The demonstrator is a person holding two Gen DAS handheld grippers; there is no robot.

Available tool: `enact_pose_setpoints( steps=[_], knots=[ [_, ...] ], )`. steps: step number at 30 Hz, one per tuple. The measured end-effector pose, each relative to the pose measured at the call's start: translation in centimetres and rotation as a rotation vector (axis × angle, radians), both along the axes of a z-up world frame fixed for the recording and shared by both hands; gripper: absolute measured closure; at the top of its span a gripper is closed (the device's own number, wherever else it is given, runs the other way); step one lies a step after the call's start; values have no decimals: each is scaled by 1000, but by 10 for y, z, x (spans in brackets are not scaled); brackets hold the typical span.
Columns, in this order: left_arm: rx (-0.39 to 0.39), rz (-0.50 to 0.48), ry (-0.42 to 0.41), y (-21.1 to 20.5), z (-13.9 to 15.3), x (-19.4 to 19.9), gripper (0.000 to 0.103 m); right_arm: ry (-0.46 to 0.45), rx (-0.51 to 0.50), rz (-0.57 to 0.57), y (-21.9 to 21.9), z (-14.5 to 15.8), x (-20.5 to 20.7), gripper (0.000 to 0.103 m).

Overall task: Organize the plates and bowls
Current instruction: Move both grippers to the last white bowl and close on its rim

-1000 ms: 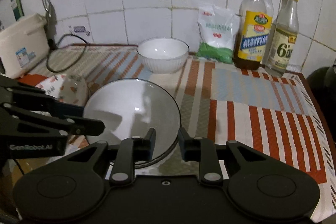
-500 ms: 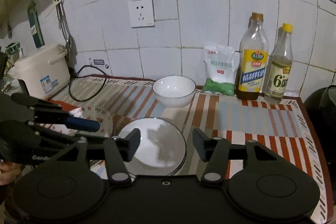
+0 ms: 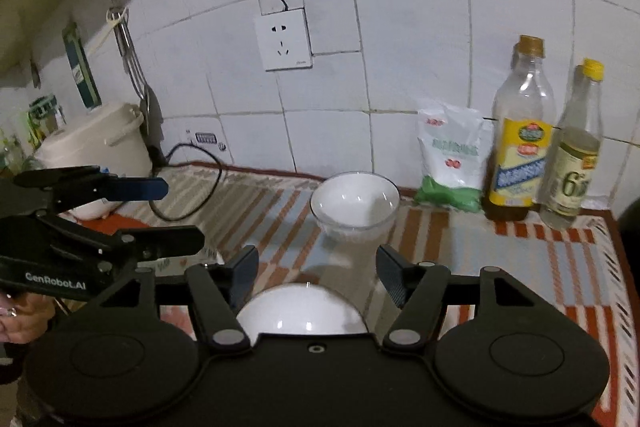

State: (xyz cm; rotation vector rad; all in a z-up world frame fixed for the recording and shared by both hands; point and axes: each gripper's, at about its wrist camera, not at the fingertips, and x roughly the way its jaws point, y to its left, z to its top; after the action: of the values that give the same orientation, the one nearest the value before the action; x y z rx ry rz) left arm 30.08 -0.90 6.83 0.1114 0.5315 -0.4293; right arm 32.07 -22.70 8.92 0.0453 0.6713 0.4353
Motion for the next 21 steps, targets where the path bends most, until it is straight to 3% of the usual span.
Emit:
enact_pose_setpoints(
  steps=[2,6,9,13,15,21],
  knots=[
    [-10,22,5,0,-6,15,23,-39,2,43,-1,-9,10,31],
    [-37,57,74,0,-22,50,23,-155,-124,107,2,-28,19,28],
    [-51,63,156,-1,-38,81,24,-91,-66,119,-4,-40,41,27],
    [-33,113,191,-8,-58,113,28,32,39,94,-14,-55,79,27],
    [-53,121,230,-8,-69,125,40,73,69,63,-18,-65,94,27],
    [-133,173,320,-10,-95,156,52,201,154,-11,-23,-98,135,33]
  ],
)
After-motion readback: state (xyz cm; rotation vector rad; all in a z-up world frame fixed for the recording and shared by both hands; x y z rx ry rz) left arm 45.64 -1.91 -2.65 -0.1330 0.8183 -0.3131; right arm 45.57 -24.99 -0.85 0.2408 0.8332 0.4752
